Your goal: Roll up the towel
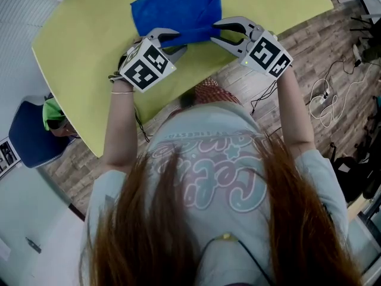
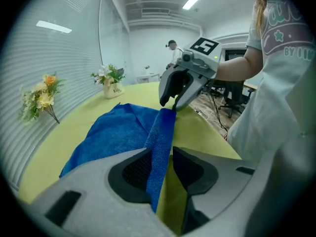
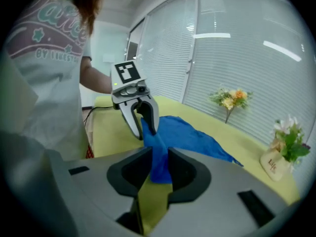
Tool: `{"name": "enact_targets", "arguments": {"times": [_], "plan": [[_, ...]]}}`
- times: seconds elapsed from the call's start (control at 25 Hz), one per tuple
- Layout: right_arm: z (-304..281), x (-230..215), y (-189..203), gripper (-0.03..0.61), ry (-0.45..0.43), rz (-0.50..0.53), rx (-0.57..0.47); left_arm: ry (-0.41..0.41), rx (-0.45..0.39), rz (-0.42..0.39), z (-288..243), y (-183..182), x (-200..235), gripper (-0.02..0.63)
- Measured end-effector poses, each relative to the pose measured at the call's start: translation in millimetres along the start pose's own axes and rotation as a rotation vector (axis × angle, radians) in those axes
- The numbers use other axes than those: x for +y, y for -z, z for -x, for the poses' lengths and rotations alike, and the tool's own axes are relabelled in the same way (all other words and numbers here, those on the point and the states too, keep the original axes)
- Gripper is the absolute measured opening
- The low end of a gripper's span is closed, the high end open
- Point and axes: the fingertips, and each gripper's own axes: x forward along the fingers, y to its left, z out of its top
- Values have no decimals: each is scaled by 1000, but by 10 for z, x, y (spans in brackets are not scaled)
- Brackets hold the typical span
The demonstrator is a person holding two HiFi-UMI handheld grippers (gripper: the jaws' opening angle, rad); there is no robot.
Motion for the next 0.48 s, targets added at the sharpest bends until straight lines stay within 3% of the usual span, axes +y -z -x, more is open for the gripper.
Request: {"name": "enact_targets", "arguments": {"times": [0.12, 0.28, 0.48], "plan": [[-32, 226, -57, 101, -38, 122, 32, -1, -1, -2, 18, -7, -13, 123], [-164, 213, 71, 131, -21, 270, 141, 3, 0, -8, 2, -20, -23, 123], [-269, 164, 178, 132, -46, 247, 197, 15, 6, -18, 15, 8, -18, 123]]}}
